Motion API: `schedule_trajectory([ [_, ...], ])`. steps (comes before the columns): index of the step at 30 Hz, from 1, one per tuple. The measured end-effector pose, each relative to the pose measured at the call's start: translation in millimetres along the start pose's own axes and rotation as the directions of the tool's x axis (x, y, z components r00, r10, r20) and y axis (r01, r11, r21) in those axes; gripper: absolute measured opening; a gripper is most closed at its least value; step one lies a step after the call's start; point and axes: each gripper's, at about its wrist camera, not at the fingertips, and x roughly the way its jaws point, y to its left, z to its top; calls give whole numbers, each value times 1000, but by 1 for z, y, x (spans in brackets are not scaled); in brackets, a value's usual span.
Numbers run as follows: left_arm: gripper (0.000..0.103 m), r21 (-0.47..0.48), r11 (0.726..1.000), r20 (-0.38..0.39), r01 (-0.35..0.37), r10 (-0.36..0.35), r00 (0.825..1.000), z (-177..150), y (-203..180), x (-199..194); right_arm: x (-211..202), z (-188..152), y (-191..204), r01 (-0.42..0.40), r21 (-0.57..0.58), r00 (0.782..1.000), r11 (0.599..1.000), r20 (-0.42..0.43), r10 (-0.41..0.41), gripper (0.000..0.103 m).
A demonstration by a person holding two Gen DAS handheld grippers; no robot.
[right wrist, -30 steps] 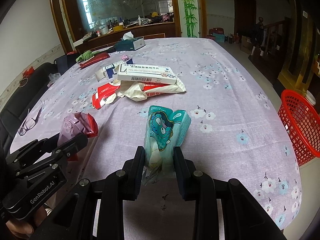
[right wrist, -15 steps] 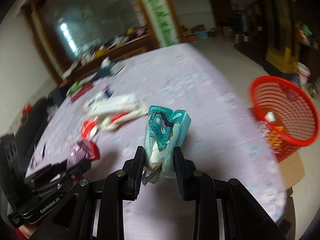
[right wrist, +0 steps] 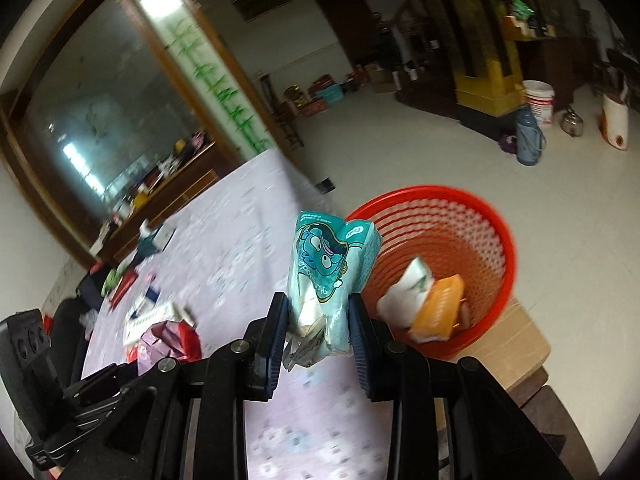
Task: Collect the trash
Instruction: 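Move both tools over the red wastebasket and open them to drop items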
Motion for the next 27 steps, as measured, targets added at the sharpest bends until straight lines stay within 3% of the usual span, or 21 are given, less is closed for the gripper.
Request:
schedule_trajectory([
  [10, 37, 78, 995, -57, 61, -57, 997, 50, -66, 89, 9, 40, -57, 58, 104, 998, 993, 32, -62, 38],
  [11, 40, 86, 994, -59, 67, -62, 996, 53, -71, 96, 12, 43, -61, 67, 109, 997, 992, 31, -71, 44],
  [13, 61, 89, 995, -56, 51, -46, 997, 56, -74, 104, 21, 47, -68, 78, 123, 997, 989, 16, -81, 50],
  [14, 63, 78, 996, -49, 43, -39, 998, 57, -74, 106, 24, 48, -71, 82, 131, 996, 988, 11, -84, 50],
  [22, 64, 44, 998, -38, 43, -41, 998, 32, -46, 70, 10, 29, -58, 77, 102, 995, 992, 52, -82, 50],
  [27, 64, 29, 999, -25, 25, -25, 999, -2, -15, 29, 5, 10, -23, 10, 42, 1000, 999, 29, -12, 50],
])
